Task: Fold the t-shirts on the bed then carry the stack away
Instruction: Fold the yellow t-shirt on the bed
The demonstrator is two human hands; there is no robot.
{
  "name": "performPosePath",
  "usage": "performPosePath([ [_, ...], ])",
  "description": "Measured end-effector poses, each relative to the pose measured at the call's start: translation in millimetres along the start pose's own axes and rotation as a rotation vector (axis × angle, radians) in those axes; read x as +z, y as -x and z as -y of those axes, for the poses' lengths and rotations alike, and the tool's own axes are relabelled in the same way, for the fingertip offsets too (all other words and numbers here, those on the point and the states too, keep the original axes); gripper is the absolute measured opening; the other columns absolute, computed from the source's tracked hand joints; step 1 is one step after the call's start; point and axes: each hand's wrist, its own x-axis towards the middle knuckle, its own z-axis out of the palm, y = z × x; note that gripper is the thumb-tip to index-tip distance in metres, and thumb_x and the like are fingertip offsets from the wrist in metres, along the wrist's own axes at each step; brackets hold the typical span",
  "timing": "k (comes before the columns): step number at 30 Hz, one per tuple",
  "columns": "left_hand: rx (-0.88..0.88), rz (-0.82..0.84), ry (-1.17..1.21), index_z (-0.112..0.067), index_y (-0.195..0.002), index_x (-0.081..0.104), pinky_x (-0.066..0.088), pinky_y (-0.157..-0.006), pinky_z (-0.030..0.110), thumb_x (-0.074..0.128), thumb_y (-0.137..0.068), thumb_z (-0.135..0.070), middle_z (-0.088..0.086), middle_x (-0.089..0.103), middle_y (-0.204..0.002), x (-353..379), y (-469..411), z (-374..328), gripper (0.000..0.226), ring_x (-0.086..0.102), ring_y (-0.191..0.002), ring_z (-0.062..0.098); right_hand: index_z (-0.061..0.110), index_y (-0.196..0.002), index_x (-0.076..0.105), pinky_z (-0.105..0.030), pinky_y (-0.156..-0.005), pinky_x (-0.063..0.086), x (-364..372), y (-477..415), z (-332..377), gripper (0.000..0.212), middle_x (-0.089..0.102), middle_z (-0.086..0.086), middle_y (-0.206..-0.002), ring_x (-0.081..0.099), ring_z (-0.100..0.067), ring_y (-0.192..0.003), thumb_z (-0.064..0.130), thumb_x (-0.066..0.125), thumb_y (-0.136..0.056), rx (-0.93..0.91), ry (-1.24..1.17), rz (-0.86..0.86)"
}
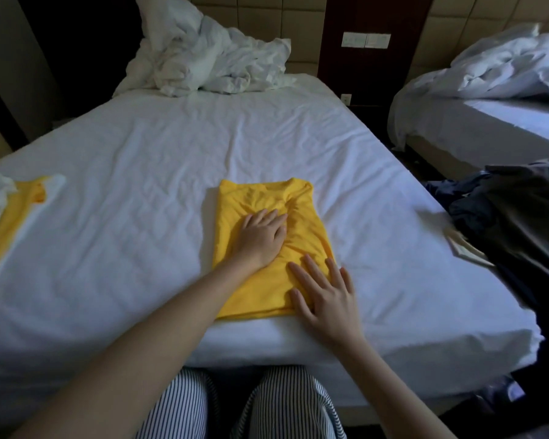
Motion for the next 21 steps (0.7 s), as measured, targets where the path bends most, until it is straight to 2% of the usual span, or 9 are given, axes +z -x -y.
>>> performPosePath([
  [4,0.016,0.052,-0.087,-0.034,-0.149,0.021,0.006,-0.116,0.033,0.015,-0.097,-0.051,-0.005,0.013,-0.159,-7.6,56.5,-1.9,0.055,0.01,-0.145,0.014,0.034,-0.127,0.056,-0.043,-0.099,0.026,-1.6,1.0,1.5,0.046,0.058,0.001,-0.132,0.052,-0.037,-0.12,0.05,0.037,-0.088,-0.003,0.019,0.019],
  [6,0.022,0.084,-0.155,-0.037,-0.149,0.013,0.004,-0.116,0.034,-0.006,-0.078,-0.062,-0.006,0.01,-0.159,-12.4,78.6,-3.7,0.078,0.008,-0.146,0.014,0.033,-0.127,0.057,-0.043,-0.099,0.026,-1.1,1.9,1.8,0.046,0.059,0.001,-0.13,0.053,-0.037,-0.119,0.049,0.038,-0.088,0.004,0.024,0.022],
  [8,0.036,0.113,-0.201,-0.041,-0.149,0.004,0.001,-0.116,0.034,-0.016,-0.067,-0.062,-0.006,0.006,-0.159,-14.3,91.2,-3.7,0.087,0.005,-0.146,0.013,0.033,-0.126,0.058,-0.044,-0.099,0.03,-2.2,6.6,2.7,0.046,0.061,0.001,-0.127,0.055,-0.038,-0.117,0.048,0.038,-0.087,-0.005,0.046,0.018],
  [12,0.106,0.281,-0.161,-0.044,-0.147,0.004,-0.002,-0.116,0.034,0.007,-0.087,-0.062,-0.005,0.003,-0.16,-27.7,101.4,4.8,0.063,0.001,-0.146,0.015,0.031,-0.113,0.068,-0.049,-0.085,0.049,-15.8,11.2,4.1,0.043,0.068,0.001,-0.115,0.063,-0.038,-0.105,0.047,0.041,-0.083,-0.04,0.073,0.061],
  [13,0.127,0.328,-0.095,-0.043,-0.147,0.012,0.001,-0.115,0.031,0.014,-0.085,-0.061,-0.004,0.009,-0.159,-32.6,97.7,9.7,0.065,0.006,-0.146,0.015,0.031,-0.104,0.071,-0.048,-0.081,0.05,-22.8,8.4,4.6,0.041,0.071,0.001,-0.108,0.066,-0.035,-0.098,0.049,0.04,-0.083,-0.044,0.082,0.062],
  [15,0.115,0.348,0.23,-0.028,-0.141,0.042,0.019,-0.11,0.023,0.031,-0.081,-0.054,0.003,0.036,-0.15,-46.7,87.2,18.1,0.066,0.029,-0.139,0.015,0.03,-0.086,0.073,-0.042,-0.081,0.046,-40.5,-8.5,10.7,0.051,0.073,0.0,-0.09,0.068,-0.03,-0.087,0.057,0.03,-0.082,-0.003,0.082,0.092],
  [17,-0.013,0.174,0.518,-0.013,-0.123,0.062,0.034,-0.097,0.021,0.048,-0.083,-0.044,0.008,0.058,-0.13,-55.0,72.8,26.4,0.053,0.049,-0.125,0.018,0.023,-0.086,0.074,-0.036,-0.083,0.038,-56.6,-37.3,17.8,0.061,0.072,-0.007,-0.086,0.064,-0.03,-0.09,0.061,0.026,-0.087,0.115,0.013,0.137],
  [19,-0.198,-0.112,0.46,-0.011,-0.123,0.059,0.038,-0.096,0.028,0.056,-0.087,-0.038,0.011,0.059,-0.126,-51.3,57.3,37.8,0.045,0.052,-0.12,0.026,0.024,-0.109,0.068,-0.036,-0.092,0.037,-54.2,-68.8,16.4,0.042,0.067,-0.006,-0.113,0.056,-0.03,-0.109,0.051,0.04,-0.093,0.259,-0.138,0.093],
  [21,-0.431,-0.226,0.423,-0.01,-0.131,0.049,0.038,-0.1,0.036,0.062,-0.086,-0.039,0.015,0.054,-0.13,-43.4,48.8,43.6,0.055,0.048,-0.121,0.032,0.026,-0.133,0.047,-0.042,-0.102,0.034,-40.1,-89.3,16.9,0.05,0.048,0.0,-0.139,0.043,-0.03,-0.125,0.053,0.046,-0.091,0.43,-0.304,0.138],
])
